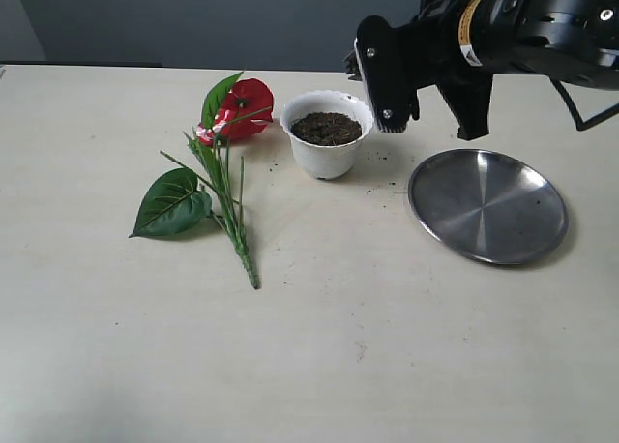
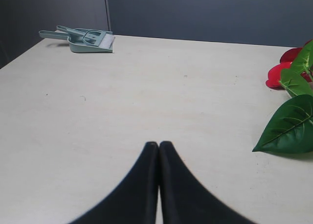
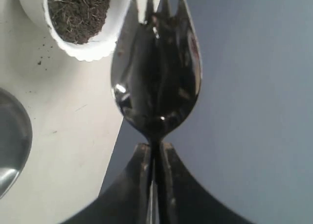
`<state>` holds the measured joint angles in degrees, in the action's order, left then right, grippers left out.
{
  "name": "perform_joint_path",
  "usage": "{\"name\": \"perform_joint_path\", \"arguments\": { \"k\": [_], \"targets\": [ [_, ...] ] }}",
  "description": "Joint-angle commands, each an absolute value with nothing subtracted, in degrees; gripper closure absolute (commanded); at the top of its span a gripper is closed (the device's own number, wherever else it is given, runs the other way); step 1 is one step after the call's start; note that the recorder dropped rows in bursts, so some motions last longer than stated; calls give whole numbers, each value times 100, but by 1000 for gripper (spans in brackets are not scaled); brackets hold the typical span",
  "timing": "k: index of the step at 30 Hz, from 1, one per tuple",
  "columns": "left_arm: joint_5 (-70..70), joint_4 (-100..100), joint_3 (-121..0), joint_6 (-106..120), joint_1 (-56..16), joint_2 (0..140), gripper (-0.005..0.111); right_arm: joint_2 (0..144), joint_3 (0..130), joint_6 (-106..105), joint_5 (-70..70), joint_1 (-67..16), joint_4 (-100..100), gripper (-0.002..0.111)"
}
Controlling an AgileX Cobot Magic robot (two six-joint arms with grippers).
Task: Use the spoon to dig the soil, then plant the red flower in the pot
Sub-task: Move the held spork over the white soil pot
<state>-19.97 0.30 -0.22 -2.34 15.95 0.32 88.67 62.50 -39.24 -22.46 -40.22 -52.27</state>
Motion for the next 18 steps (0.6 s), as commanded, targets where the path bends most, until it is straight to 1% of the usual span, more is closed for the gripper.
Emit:
{"name": "perform_joint_path", "arguments": {
  "k": [1, 6, 10, 14, 18],
  "targets": [
    [-1927, 30, 0, -243, 1585, 0, 106, 8851, 6256, -4490, -2568, -4016, -5222, 109],
    [-1927, 30, 0, -243, 1585, 0, 106, 8851, 6256, -5583, -2713, -4016, -5269, 109],
    [-1927, 30, 0, -243, 1585, 0, 106, 8928, 6256, -5962, -2700, -4016, -5410, 109],
    [-1927, 30, 0, -243, 1585, 0, 106, 8955, 6256, -6019, -2262, -4016, -6154, 109],
    [-1927, 30, 0, -243, 1585, 0, 106, 8984, 6256, -6048, -1807, -4006, -7331, 109]
  ]
}}
